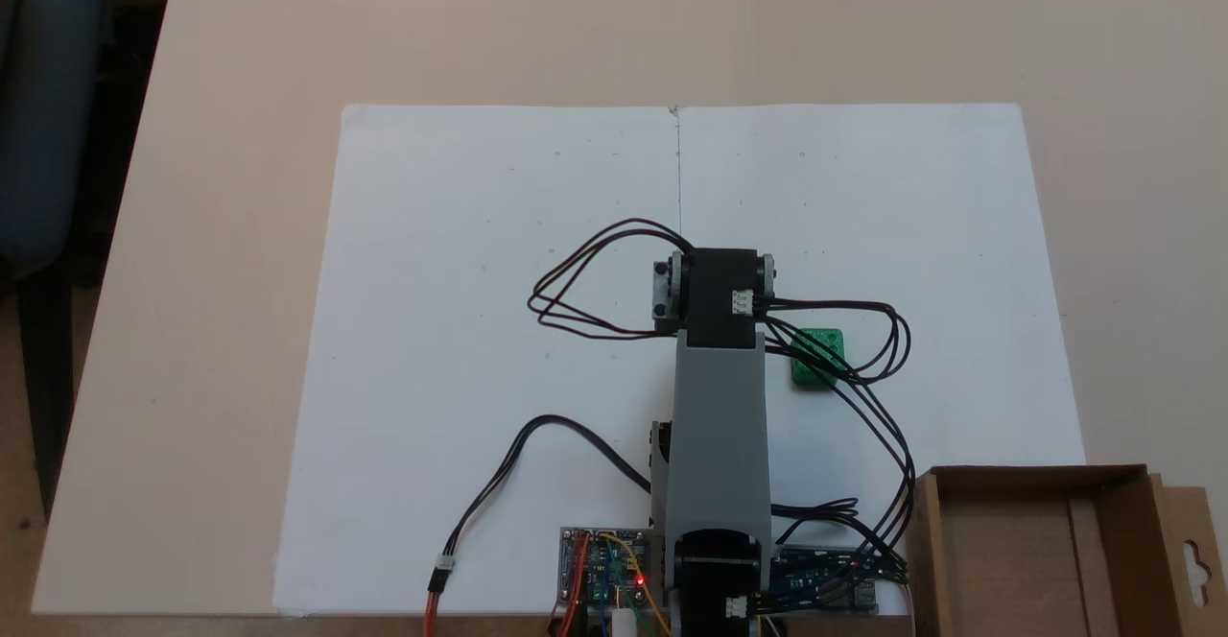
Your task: Grasp a green dice and put it in the bin.
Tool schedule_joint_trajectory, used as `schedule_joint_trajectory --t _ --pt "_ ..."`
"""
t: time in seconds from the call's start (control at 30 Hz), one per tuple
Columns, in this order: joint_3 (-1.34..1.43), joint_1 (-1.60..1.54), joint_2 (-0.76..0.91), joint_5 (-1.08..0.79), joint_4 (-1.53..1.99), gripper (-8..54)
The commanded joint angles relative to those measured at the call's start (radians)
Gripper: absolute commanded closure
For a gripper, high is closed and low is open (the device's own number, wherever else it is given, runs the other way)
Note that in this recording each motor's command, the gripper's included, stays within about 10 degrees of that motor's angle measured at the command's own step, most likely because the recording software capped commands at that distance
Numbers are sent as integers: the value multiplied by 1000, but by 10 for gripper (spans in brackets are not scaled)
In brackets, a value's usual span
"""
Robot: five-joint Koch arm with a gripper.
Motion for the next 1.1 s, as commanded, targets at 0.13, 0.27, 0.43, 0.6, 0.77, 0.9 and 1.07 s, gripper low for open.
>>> schedule_joint_trajectory --t 0.13,0.27,0.43,0.6,0.77,0.9,1.07 --pt "-51 12 98 -75 149 12" --pt "-110 106 49 -130 107 12" --pt "-160 275 -100 -224 -6 12" --pt "-252 337 -232 -259 -49 10" --pt "-345 408 -344 -311 -72 12" --pt "-348 445 -364 -368 -107 14" --pt "-350 534 -390 -466 -118 11"
